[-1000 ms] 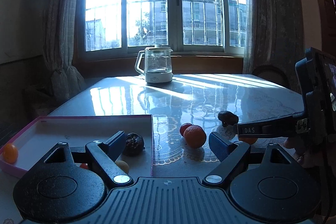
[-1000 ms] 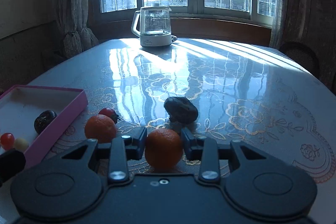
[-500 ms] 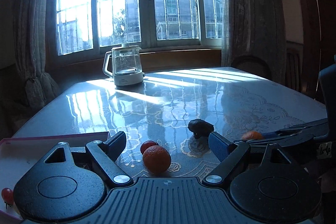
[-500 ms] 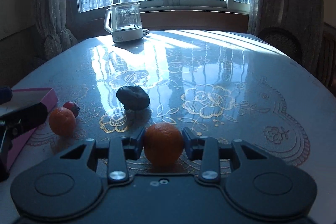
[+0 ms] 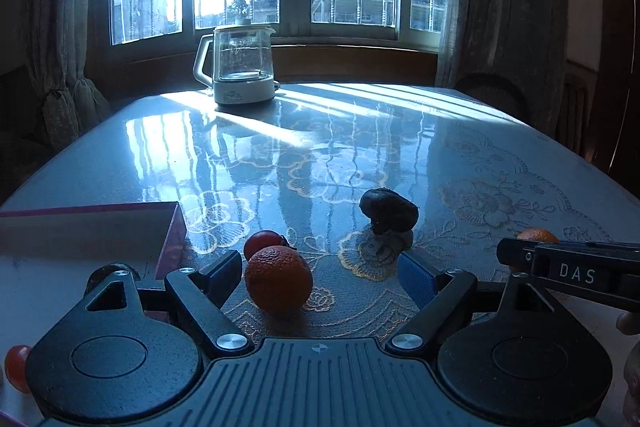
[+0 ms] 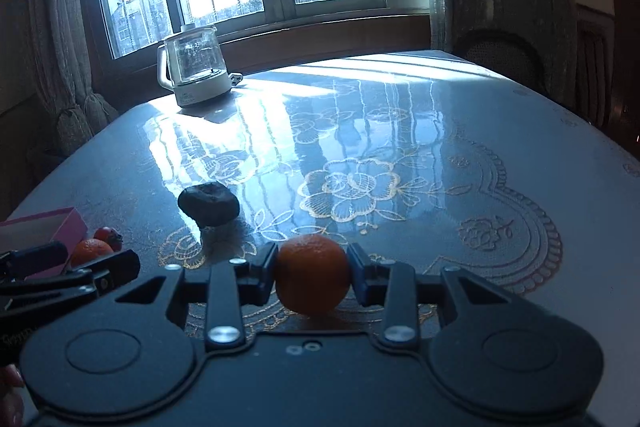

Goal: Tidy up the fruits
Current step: 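Close the left tool on another mandarin orange while the right tool holds its orange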

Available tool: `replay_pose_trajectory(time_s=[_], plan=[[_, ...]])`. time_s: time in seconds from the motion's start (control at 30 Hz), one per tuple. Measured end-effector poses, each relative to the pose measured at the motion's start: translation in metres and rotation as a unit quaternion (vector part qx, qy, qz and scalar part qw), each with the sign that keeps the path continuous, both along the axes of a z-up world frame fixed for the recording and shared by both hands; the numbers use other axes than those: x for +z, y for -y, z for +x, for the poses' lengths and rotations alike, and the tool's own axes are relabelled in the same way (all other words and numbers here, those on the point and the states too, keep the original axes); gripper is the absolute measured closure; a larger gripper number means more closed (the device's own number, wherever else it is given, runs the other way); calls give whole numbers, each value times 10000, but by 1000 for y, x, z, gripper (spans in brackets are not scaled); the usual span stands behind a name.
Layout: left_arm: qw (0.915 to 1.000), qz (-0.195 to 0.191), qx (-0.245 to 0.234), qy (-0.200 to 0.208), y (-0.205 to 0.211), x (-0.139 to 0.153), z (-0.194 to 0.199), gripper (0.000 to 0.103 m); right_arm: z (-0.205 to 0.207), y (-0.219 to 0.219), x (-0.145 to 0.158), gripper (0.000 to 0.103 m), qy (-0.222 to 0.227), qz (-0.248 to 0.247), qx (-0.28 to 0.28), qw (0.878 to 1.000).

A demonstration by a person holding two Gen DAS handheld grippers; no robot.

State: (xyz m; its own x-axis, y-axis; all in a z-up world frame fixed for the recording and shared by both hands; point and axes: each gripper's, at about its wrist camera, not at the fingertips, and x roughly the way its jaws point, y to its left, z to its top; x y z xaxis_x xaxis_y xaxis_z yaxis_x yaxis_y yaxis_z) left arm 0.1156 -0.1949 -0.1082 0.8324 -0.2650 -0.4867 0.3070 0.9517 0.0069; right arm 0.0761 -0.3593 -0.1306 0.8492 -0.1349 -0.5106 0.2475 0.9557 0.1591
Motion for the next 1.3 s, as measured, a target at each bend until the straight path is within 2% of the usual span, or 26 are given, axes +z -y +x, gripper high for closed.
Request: replay_pose_trajectory(time_s=[0.1, 0.17, 0.27, 0.37, 0.63, 0.8, 1.1, 1.3], plan=[[9999, 143, 6, 44, 5, -1, 3, 22, 0, 1, -1, 67, -36, 24, -22, 10000], [9998, 155, 108, 68, 5, 0, 5, 29, 0, 1, -1, 67, -44, 10, -12, 10000], [9996, 139, 223, -145, 5, -3, 14, 35, 1, -2, 0, 67, -59, -30, 49, 10000], [9989, 88, 275, -362, 3, -6, 23, 45, 1, -4, 0, 67, -72, -70, 77, 9999], [9981, 14, 370, -493, 1, -10, 27, 64, 1, -4, 1, 67, -85, -117, 84, 9999], [9986, 42, 268, -453, 3, -8, 23, 65, 0, -6, 1, 67, -55, -193, 73, 9998], [9999, 6, 99, -102, 3, -1, 1, 65, 0, -13, 2, 67, -32, -375, 184, 9991], [9997, 18, 63, 218, 4, 4, -9, 75, 0, -15, 3, 67, -19, -404, 243, 9989]])
